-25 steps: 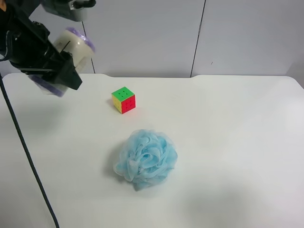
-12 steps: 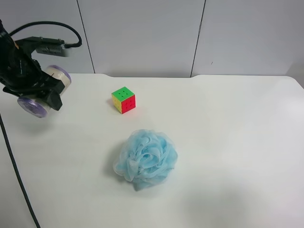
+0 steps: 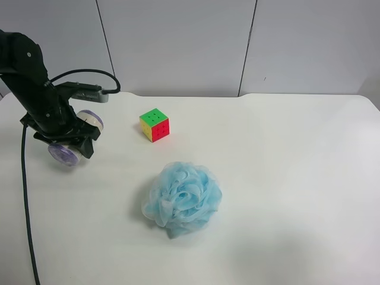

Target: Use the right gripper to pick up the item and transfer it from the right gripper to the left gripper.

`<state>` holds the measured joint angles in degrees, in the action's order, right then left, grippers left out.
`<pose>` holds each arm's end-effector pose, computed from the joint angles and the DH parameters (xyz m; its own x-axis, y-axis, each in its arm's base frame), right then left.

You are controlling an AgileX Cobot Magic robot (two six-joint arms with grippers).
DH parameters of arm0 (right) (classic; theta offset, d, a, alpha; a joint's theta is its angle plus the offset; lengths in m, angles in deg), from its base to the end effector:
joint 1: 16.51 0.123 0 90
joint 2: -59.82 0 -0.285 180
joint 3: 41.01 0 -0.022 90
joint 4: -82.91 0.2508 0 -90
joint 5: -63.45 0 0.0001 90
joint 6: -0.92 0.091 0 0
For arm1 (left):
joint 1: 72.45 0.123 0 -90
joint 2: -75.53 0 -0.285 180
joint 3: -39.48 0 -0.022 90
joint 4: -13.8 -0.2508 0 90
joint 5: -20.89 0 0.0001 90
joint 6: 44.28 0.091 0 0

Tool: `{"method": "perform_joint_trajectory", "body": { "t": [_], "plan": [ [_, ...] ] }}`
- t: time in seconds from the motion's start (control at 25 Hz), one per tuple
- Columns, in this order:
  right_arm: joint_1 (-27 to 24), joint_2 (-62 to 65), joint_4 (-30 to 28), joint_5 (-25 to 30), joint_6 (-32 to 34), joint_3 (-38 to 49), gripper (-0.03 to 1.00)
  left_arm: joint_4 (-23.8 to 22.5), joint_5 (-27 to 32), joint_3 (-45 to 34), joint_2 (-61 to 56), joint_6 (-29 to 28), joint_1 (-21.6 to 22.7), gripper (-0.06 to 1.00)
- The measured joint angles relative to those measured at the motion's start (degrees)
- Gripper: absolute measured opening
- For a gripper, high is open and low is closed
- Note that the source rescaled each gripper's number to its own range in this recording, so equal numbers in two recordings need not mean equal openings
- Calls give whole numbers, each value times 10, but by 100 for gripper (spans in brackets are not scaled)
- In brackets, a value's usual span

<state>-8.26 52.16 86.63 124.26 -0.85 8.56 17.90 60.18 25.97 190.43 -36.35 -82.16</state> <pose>-0.0040 0.0046 0.2725 -0.4646 -0.0665 -0.8830 -0.1924 0.9809 0.0273 0.3439 -0.0630 0.1541 -0.9447 0.2457 -0.2172 0.2572 0.9660 -0.0263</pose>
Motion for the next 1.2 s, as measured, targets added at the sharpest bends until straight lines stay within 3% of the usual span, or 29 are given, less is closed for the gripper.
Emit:
{"method": "perform_joint_trajectory", "body": {
  "t": [0.64, 0.68, 0.76, 0.8, 0.84, 0.96, 1.2],
  "plan": [
    [0, 0, 0, 0, 0, 0, 100, 0, -28, 0, 54, 0, 0, 1],
    [0, 0, 0, 0, 0, 0, 100, 0, -32, 0, 54, 0, 0, 7],
    [0, 0, 0, 0, 0, 0, 100, 0, -47, 1, 54, -2, 0, 58],
    [0, 0, 0, 0, 0, 0, 100, 0, -53, 1, 54, -2, 0, 77],
    [0, 0, 0, 0, 0, 0, 100, 0, -54, 1, 54, -2, 0, 86],
    [0, 0, 0, 0, 0, 0, 100, 0, -54, 1, 54, -2, 0, 97],
    [0, 0, 0, 0, 0, 0, 100, 1, -36, 1, 51, -2, 0, 98]
  ]
}}
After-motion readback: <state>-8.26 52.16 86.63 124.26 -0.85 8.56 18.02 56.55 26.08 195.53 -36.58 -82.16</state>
